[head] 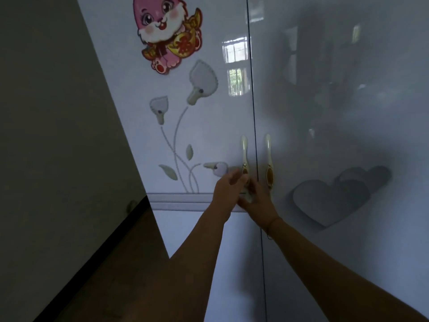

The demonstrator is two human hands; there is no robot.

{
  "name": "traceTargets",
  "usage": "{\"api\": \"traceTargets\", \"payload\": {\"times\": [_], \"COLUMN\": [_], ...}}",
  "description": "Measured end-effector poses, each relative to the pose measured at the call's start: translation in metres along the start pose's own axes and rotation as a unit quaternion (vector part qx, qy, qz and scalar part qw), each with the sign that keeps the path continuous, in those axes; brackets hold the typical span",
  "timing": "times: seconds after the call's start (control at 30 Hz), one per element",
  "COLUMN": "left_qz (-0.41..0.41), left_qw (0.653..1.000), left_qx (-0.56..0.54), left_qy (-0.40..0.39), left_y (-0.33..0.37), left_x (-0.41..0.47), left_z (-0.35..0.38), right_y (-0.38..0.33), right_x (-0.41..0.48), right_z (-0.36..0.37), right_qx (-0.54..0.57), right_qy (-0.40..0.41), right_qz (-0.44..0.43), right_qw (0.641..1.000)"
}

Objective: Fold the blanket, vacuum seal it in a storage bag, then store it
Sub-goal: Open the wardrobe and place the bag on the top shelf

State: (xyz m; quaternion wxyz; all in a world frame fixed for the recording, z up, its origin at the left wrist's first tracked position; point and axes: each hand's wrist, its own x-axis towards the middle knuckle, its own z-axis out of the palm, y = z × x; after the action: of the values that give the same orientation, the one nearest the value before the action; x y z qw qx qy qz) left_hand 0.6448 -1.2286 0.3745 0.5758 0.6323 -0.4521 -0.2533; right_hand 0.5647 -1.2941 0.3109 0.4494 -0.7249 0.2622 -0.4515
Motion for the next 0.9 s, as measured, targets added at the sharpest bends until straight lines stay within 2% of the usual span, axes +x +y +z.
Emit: {"api": "traceTargets", "payload": {"times": [0.1, 0.2, 0.33, 0.37, 0.47, 0.6, 0.73, 0.8, 0.9], "left_qz": [0.011, 0.012, 0.011, 0.012, 0.018, 0.035, 0.050, 0.076, 0.073], "left_qw": [0.999, 0.998, 0.996, 0.997, 0.996, 0.999, 0.997, 0.992, 0.990], "left_qx": [-0.034, -0.061, -0.068, -0.065, -0.062, -0.031, 0.012, 0.028, 0.027], "left_qy": [-0.031, -0.030, -0.048, -0.050, -0.060, -0.028, 0.053, 0.095, 0.121], "left_y": [-0.003, -0.011, -0.019, -0.018, -0.014, -0.013, -0.018, -0.019, -0.018], "left_x": [0.000, -0.013, -0.043, -0.052, -0.085, -0.136, -0.178, -0.193, -0.212], "left_z": [0.001, -0.004, -0.023, -0.029, -0.054, -0.096, -0.140, -0.167, -0.208], "right_y": [-0.005, -0.013, -0.021, -0.025, -0.048, -0.073, -0.097, -0.106, -0.115], "right_x": [-0.008, -0.033, -0.071, -0.077, -0.097, -0.142, -0.182, -0.191, -0.196], "right_z": [0.001, 0.004, 0.009, 0.008, 0.017, 0.052, 0.106, 0.134, 0.174], "right_qx": [0.029, 0.036, -0.057, -0.056, -0.006, 0.024, 0.044, 0.045, 0.055], "right_qy": [-0.013, 0.001, 0.176, 0.173, 0.065, 0.080, 0.074, 0.051, -0.012], "right_qz": [-0.005, 0.009, -0.009, -0.010, 0.013, 0.011, 0.003, 0.004, 0.012], "right_qw": [0.999, 0.999, 0.983, 0.983, 0.998, 0.996, 0.996, 0.998, 0.998]}}
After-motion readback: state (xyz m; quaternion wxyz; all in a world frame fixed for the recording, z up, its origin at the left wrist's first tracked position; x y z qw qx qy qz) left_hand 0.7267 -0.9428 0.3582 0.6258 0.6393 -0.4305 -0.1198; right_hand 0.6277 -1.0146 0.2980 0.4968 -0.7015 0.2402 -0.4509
